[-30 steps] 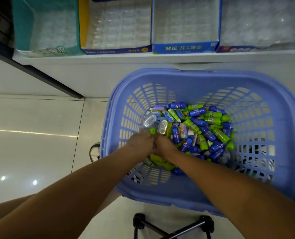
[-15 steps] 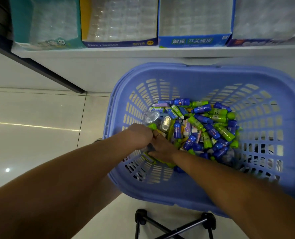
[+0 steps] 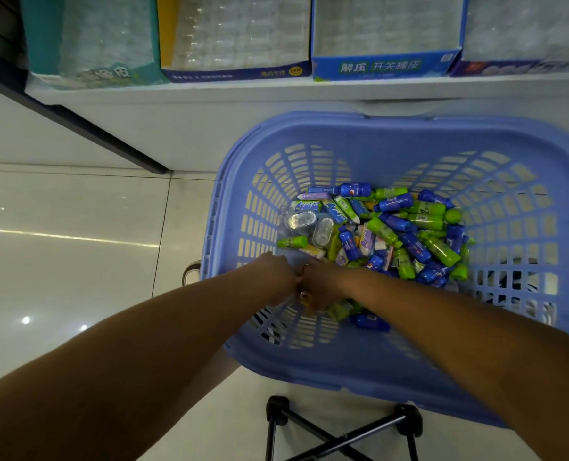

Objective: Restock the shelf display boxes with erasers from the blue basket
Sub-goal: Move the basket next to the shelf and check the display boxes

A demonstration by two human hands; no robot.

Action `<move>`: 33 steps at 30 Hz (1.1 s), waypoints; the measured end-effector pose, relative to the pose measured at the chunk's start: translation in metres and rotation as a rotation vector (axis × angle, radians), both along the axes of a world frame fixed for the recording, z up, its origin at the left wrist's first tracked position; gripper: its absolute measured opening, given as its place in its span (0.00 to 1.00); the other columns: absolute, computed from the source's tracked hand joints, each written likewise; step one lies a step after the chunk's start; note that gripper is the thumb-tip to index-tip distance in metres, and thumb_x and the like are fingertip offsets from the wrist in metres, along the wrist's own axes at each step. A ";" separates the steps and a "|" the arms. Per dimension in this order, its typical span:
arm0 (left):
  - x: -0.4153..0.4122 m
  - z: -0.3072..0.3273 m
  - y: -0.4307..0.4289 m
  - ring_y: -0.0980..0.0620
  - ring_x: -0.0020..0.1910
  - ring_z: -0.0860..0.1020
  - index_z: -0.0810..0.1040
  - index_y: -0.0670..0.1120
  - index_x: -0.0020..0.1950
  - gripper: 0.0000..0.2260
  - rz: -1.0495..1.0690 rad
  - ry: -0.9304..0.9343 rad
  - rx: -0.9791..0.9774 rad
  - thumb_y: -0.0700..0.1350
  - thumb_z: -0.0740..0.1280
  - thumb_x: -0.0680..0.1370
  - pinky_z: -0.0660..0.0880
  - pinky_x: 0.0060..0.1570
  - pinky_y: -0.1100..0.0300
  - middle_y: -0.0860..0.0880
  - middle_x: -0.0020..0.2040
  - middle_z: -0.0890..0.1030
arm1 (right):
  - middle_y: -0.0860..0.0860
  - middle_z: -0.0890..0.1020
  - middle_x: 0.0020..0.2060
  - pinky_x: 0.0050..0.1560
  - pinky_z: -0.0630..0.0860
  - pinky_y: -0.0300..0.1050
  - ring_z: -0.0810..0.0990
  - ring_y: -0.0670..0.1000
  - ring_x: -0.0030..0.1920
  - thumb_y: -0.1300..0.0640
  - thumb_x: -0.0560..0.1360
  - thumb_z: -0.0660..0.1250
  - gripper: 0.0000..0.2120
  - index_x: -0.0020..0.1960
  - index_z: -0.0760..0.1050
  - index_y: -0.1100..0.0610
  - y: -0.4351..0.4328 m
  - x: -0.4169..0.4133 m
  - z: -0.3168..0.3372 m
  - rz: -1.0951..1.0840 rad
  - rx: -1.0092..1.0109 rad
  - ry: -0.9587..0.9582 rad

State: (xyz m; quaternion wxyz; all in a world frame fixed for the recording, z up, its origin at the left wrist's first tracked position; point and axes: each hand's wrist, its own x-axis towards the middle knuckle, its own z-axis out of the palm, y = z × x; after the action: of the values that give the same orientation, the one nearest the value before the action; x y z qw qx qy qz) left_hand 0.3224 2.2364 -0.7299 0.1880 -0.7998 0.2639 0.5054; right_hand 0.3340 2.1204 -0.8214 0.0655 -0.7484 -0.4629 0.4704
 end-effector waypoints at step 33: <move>-0.006 -0.042 -0.012 0.44 0.59 0.76 0.72 0.45 0.67 0.18 0.290 0.179 0.072 0.48 0.65 0.78 0.73 0.54 0.53 0.45 0.61 0.75 | 0.52 0.77 0.58 0.63 0.59 0.52 0.65 0.57 0.63 0.45 0.79 0.55 0.19 0.61 0.77 0.53 -0.142 -0.004 0.079 0.126 -0.182 -0.442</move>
State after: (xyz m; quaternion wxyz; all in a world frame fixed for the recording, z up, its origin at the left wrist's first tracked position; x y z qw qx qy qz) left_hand 0.3166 2.2242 -0.7721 0.1176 -0.7739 0.1433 0.6056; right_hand 0.3299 1.9781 -0.7422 -0.1345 -0.8056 -0.4674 0.3383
